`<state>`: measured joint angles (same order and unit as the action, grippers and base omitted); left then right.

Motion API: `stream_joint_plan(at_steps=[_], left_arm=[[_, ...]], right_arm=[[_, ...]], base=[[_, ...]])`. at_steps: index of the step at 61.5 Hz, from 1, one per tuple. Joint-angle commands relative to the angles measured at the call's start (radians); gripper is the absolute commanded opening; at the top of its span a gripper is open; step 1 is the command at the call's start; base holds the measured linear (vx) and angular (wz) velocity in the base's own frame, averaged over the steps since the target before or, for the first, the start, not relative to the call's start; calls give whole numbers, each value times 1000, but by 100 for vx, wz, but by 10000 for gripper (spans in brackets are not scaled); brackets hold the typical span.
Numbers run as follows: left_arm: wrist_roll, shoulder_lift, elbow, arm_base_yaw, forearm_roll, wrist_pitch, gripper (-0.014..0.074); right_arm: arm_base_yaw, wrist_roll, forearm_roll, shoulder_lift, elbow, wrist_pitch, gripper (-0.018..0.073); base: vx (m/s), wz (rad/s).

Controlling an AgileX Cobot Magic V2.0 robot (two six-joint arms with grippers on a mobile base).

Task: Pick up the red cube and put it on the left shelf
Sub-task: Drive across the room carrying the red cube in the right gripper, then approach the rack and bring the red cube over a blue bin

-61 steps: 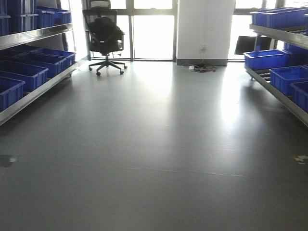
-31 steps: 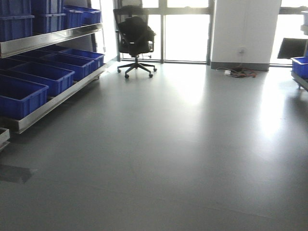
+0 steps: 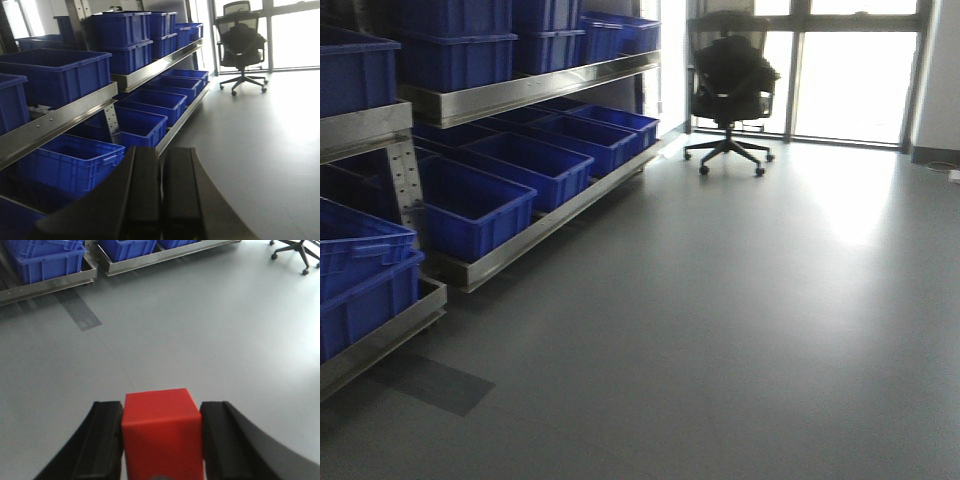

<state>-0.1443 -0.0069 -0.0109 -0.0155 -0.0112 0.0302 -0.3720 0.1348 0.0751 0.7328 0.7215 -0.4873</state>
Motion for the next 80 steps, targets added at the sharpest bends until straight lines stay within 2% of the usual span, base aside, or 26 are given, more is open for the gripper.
stream_joint_plan(at_steps=[1,39,80], left_arm=[[-1,7,-22,-5,-5,-91,106],[-1,7,-22,-5,-5,-91,106],[-1,7,-22,-5,-5,-91,106]], right_arm=[[1,6,4,-6,30,87,49],[1,6,4,-6,30,87,49],[1,6,4,-6,30,87,49]], base=[[52,57],[47,53],[35,64]])
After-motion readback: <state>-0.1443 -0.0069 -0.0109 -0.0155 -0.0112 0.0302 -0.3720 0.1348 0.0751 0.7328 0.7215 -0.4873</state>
